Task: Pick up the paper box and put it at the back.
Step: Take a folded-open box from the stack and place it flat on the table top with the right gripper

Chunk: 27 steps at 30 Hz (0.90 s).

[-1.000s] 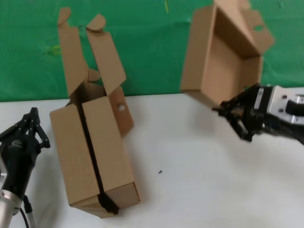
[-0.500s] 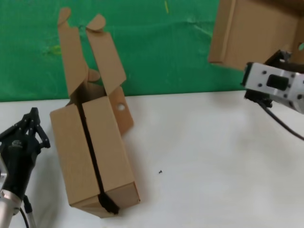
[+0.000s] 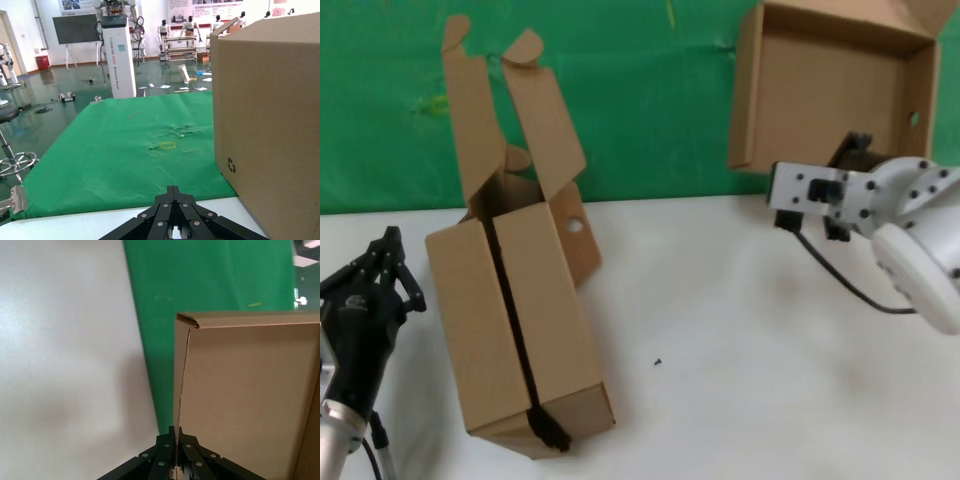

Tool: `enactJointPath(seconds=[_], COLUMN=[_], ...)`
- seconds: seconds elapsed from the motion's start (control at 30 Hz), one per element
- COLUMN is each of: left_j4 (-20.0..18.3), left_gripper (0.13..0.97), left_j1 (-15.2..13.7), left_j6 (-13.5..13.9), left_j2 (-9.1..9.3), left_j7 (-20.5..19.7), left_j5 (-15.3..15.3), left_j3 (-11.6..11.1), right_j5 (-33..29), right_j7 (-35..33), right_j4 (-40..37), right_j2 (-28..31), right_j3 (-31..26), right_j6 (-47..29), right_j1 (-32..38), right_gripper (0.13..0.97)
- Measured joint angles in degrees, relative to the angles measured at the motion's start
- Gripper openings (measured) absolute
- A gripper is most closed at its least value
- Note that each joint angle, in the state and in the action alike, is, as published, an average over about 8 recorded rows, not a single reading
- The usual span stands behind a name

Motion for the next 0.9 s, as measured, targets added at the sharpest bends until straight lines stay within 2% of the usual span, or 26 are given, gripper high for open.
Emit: enactJointPath(seconds=[0.37,0.9], left_j4=[0.0,0.0], left_gripper=[0.143,0.143], left_j1=[0.0,0.0], left_j6=[0.0,0.0], left_j2=[0.0,0.0], left_j7=[0.0,0.0], left_j5=[0.0,0.0], left_j3=[0.0,0.0], right_j5=[-6.8,-13.8], right_j7=[-6.5,-11.5], right_j4=[-9.4,-20.9], right_j2=[-6.5,-13.1], right_j3=[-0.5,2.0], right_j6=[4.0,12.7], right_j1=[-1.0,0.1], right_gripper=[0.148,0.148])
